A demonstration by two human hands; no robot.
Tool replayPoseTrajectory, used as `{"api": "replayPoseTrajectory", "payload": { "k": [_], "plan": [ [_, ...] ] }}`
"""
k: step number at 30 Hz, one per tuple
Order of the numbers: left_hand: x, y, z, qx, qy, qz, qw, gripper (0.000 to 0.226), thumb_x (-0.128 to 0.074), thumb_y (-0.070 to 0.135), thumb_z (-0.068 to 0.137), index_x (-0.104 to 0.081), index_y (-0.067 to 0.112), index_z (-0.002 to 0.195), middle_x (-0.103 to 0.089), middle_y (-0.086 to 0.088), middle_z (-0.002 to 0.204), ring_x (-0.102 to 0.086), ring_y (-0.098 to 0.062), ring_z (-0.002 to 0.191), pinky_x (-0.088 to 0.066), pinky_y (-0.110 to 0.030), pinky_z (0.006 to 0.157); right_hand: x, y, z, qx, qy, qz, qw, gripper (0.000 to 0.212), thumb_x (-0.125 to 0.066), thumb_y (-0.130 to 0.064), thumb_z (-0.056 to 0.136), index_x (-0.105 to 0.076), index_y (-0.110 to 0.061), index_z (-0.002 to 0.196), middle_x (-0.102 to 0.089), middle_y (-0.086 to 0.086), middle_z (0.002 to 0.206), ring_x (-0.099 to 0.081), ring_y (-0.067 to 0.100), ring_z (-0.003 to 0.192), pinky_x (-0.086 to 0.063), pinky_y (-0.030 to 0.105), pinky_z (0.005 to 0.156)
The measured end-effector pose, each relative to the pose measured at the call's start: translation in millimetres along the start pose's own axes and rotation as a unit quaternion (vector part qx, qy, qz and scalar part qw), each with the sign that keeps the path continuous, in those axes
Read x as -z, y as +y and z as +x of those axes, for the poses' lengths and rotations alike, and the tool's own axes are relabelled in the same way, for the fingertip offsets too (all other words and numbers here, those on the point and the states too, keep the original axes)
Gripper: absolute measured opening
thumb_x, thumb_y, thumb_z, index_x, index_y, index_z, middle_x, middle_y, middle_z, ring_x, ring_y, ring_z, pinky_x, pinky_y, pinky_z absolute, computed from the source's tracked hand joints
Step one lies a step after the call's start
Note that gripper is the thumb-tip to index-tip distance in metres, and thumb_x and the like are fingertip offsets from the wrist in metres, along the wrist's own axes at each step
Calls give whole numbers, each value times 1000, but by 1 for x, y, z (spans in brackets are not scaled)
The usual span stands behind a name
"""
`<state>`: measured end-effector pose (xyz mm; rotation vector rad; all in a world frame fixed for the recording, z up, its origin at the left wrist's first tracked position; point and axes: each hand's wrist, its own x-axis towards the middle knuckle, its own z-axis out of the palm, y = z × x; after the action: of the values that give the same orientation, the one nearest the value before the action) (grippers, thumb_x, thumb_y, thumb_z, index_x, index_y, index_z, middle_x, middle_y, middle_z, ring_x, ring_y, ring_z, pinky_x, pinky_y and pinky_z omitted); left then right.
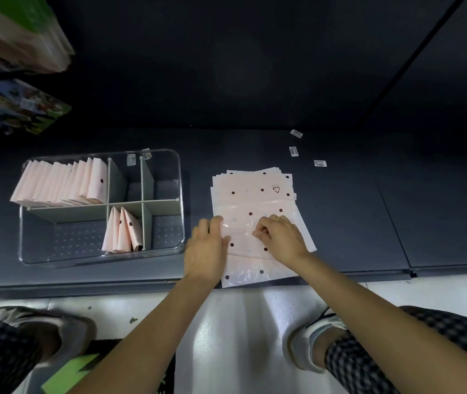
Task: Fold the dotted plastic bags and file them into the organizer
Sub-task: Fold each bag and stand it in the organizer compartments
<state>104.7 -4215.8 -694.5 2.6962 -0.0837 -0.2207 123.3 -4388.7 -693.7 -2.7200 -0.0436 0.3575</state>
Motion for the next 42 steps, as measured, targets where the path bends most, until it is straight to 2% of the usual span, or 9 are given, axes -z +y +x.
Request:
{"api": "replayPoseTrajectory", "payload": {
  "k": [2, 5, 9, 20, 25, 29, 33, 37, 42],
  "plan": [
    [-4, 2, -12, -64, 54, 31, 996, 46, -55, 26, 93, -42, 14, 135, -44, -9, 133, -43, -29, 120, -37, -39, 98, 0, -1, 0, 0, 2, 5, 1000, 18, -49, -28, 96, -60, -14, 95, -58, 1, 94, -48, 23, 96, -39, 32, 81],
    [-21, 0, -36, -187, 12, 66, 980, 56, -56, 34, 92, -40, 15, 142, -31, -16, 151, -24, -36, 141, -20, -49, 116, 0, 0, 0, 3, 5, 6, 1000, 17, -50, -27, 96, -60, -13, 95, -57, 1, 93, -48, 23, 96, -39, 33, 81],
    [-39, -11, -48, -197, -88, 136, 967, 63, -16, 60, 93, 7, 38, 147, 20, -15, 154, 27, -34, 138, 16, -47, 113, 0, -2, 0, 7, 2, -4, 1000, 18, -49, -27, 96, -60, -13, 97, -58, 2, 98, -48, 23, 98, -40, 33, 82],
    [-39, -9, -49, -182, -106, 158, 965, 66, -3, 70, 83, 23, 47, 139, 26, -21, 151, 36, -33, 133, 22, -49, 110, 4, -18, 17, 14, -88, -12, 996, 22, -61, -16, 89, -55, -11, 110, -55, 9, 113, -53, 25, 106, -43, 31, 86],
    [-39, -9, -49, -184, -116, 157, 963, 69, -18, 69, 89, 29, 48, 135, 32, -18, 150, 42, -30, 130, 24, -42, 110, 9, -23, 28, 5, -154, -57, 986, 21, -59, -16, 91, -60, -9, 110, -60, 10, 117, -51, 27, 111, -44, 34, 90],
    [-24, -10, -50, -182, -95, 35, 978, 65, -35, 61, 92, -8, 43, 148, 21, -6, 155, 26, -22, 142, 18, -31, 114, 17, -27, 20, 7, -164, -43, 986, 16, -55, -15, 93, -61, -5, 104, -59, 11, 111, -50, 27, 107, -44, 35, 89],
    [6, 1, -62, -74, 83, -243, 964, 41, -58, 33, 91, -53, 22, 130, -36, 2, 146, -29, -14, 137, -27, -21, 109, 43, -31, -5, -47, -124, 181, 975, 5, -58, -16, 92, -54, -14, 91, -51, -3, 82, -47, 13, 75, -36, 21, 62],
    [46, 17, -69, 138, 19, -536, 833, 22, -61, 20, 90, -64, 15, 112, -66, -3, 113, -62, -11, 103, -49, -21, 91, 65, -49, -45, -84, -83, 392, 912, 11, -62, -14, 90, -54, -18, 84, -47, -13, 59, -44, 1, 54, -35, 14, 54],
    [87, 28, -89, 156, -32, -644, 748, 16, -61, 10, 90, -69, -1, 97, -73, -11, 89, -69, -21, 83, -57, -30, 80, 76, -91, -82, -72, -65, 498, 862, 12, -60, -8, 90, -58, -3, 100, -64, 7, 83, -59, 19, 77, -48, 34, 79]
  ]
}}
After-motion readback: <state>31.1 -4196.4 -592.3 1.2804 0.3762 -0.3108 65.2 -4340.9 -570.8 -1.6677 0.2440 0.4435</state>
